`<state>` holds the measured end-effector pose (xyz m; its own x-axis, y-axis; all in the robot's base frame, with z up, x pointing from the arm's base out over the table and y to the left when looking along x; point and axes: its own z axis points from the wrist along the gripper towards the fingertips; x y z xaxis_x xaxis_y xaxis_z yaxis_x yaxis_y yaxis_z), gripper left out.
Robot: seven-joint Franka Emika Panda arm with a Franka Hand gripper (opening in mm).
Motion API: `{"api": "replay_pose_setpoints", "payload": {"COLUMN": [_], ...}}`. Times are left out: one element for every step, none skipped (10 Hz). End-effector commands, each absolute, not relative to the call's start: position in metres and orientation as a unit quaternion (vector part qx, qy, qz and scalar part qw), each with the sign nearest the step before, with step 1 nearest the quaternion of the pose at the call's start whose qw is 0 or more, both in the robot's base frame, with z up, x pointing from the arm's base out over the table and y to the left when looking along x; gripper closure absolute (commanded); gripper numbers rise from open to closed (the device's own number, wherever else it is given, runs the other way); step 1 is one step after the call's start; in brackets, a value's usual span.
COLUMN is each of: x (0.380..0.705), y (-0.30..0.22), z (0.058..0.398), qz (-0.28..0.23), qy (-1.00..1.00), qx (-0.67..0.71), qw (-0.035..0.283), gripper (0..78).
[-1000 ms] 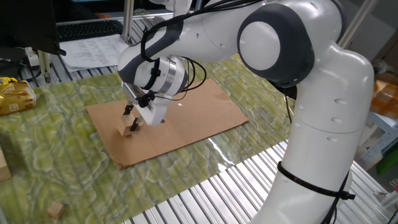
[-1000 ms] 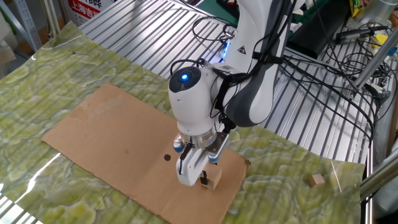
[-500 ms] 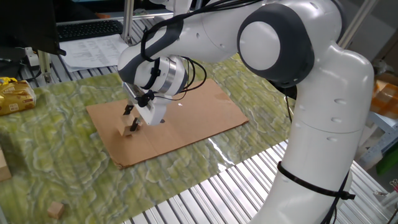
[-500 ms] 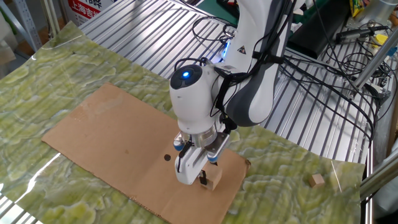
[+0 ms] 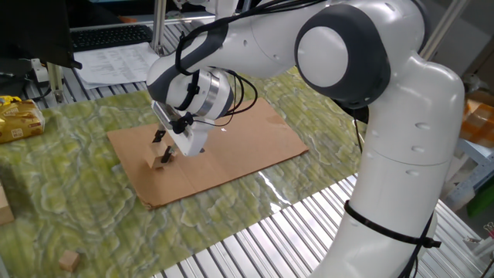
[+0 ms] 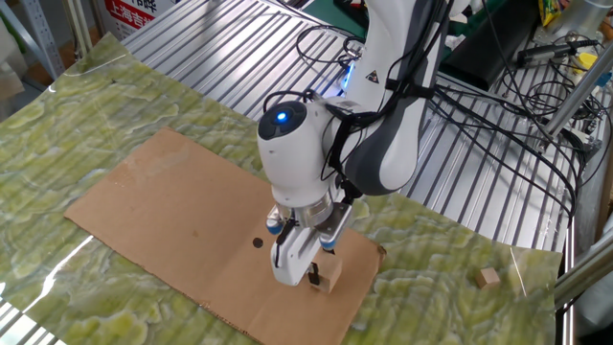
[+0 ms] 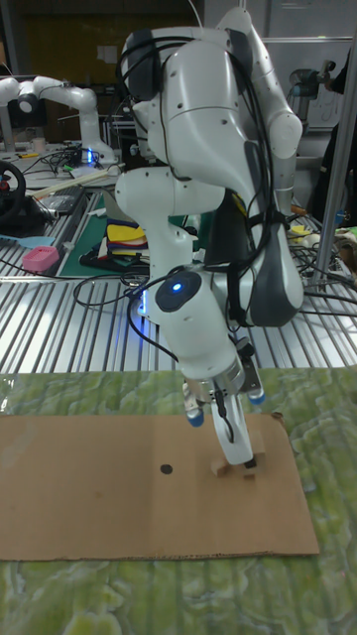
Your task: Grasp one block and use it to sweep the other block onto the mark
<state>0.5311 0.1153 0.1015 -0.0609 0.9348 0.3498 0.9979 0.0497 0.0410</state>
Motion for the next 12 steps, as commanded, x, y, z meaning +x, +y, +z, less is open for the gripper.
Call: {"api": "replay_pose_setpoints", "payload": {"x": [0.532, 0.533, 0.534, 0.537, 0.542, 0.549, 0.552, 0.561, 0.567, 0.568, 0.573, 0.573], "y": [0.115, 0.115, 0.116, 0.117, 0.119, 0.122, 0.124, 0.124, 0.124, 0.123, 0.116, 0.113], "z": [0.103, 0.103, 0.103, 0.103, 0.104, 0.105, 0.105, 0.101, 0.098, 0.098, 0.098, 0.097], "qz": [-0.134, -0.135, -0.135, -0.135, -0.135, -0.134, -0.133, -0.133, -0.131, -0.131, -0.125, -0.122], "qy": [-0.713, -0.713, -0.712, -0.710, -0.707, -0.703, -0.701, -0.697, -0.689, -0.687, -0.674, -0.670], "qx": [-0.680, -0.679, -0.680, -0.682, -0.685, -0.689, -0.692, -0.695, -0.704, -0.707, -0.720, -0.724], "qw": [0.111, 0.111, 0.111, 0.112, 0.113, 0.114, 0.114, 0.112, 0.109, 0.109, 0.108, 0.109], "gripper": [76.4, 76.4, 76.4, 76.4, 76.4, 76.4, 76.4, 76.4, 76.4, 76.4, 76.4, 76.4]}}
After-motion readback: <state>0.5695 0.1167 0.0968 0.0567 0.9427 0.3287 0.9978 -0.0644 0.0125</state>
